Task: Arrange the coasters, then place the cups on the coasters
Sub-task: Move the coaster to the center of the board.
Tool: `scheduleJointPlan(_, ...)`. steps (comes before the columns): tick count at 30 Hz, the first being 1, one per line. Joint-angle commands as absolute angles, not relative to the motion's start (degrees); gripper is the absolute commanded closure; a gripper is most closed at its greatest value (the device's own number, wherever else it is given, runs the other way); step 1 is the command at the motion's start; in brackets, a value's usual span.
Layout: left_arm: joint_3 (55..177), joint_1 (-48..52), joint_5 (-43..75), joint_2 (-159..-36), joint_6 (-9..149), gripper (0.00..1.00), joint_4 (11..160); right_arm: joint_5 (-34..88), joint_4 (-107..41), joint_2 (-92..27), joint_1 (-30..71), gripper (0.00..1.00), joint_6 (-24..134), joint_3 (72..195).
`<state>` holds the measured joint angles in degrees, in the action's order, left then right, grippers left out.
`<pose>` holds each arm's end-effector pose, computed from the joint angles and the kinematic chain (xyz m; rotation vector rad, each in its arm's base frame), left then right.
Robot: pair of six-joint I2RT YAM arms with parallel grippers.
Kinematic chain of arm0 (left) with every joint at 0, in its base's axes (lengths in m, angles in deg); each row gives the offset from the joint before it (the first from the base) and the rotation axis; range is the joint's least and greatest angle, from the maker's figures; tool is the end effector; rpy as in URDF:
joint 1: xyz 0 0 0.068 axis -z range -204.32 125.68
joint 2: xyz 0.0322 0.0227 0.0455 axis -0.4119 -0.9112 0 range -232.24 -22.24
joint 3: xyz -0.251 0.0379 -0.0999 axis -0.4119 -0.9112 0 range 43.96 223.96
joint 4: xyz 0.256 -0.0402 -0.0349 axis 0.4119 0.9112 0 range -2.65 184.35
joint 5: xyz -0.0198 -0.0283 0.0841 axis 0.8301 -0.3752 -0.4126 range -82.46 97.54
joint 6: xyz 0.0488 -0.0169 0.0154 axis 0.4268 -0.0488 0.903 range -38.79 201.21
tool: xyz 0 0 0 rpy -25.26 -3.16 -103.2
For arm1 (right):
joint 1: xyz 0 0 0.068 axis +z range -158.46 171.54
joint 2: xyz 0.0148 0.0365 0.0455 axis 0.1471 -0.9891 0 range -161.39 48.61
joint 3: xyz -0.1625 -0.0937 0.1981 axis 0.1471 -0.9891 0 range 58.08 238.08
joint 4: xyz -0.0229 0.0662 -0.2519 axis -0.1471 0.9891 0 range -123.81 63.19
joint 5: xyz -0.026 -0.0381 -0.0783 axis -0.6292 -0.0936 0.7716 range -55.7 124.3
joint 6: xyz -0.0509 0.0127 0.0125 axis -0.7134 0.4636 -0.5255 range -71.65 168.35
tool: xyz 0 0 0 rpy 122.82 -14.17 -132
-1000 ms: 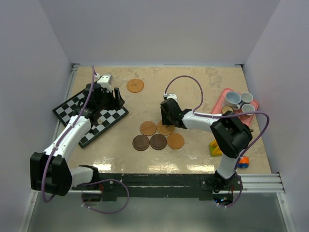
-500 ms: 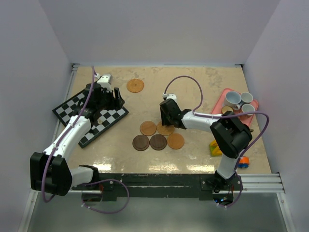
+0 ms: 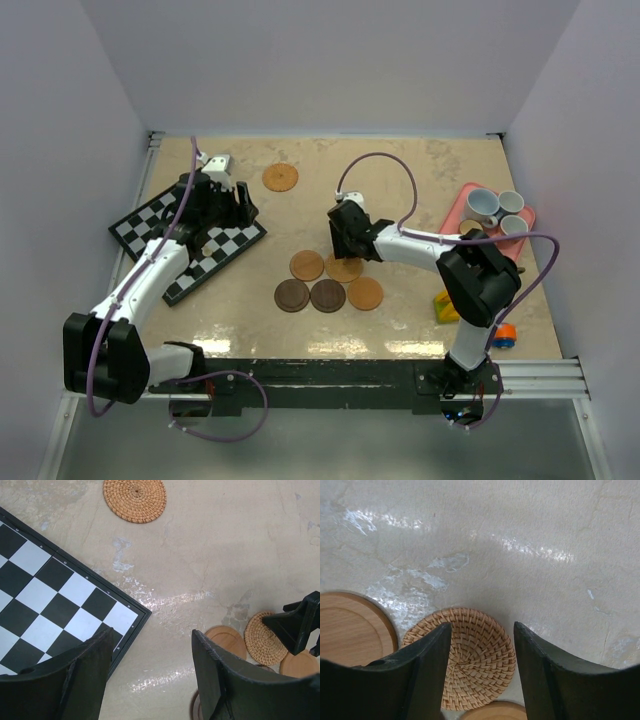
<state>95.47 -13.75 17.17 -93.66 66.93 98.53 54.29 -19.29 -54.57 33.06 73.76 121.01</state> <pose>0.2742 -0.0572 0.2804 0.0323 2.1353 -0.4346 0.2835 0.2349 0.1703 -0.2071 2.4381 0.0686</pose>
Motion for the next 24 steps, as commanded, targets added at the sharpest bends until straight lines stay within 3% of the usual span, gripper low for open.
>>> scheduleJointPlan(1, 94.85, -13.6, 16.6, -93.79, 66.62, 0.32, 95.79, 52.94, -20.18, -53.7, 33.29, 0.42, 72.35, 124.95)
scheduleJointPlan(14, 98.62, -11.14, 13.35, -98.61, 66.63, 0.27, 93.94, 45.55, -29.67, -44.74, 31.18, 0.34, 69.36, 125.49)
scheduleJointPlan(24, 116.63, -10.87, 10.35, -118.02, 64.26, 0.22, 96.32, 42.81, -36.44, -33.58, 22.22, 0.29, 68.83, 113.37)
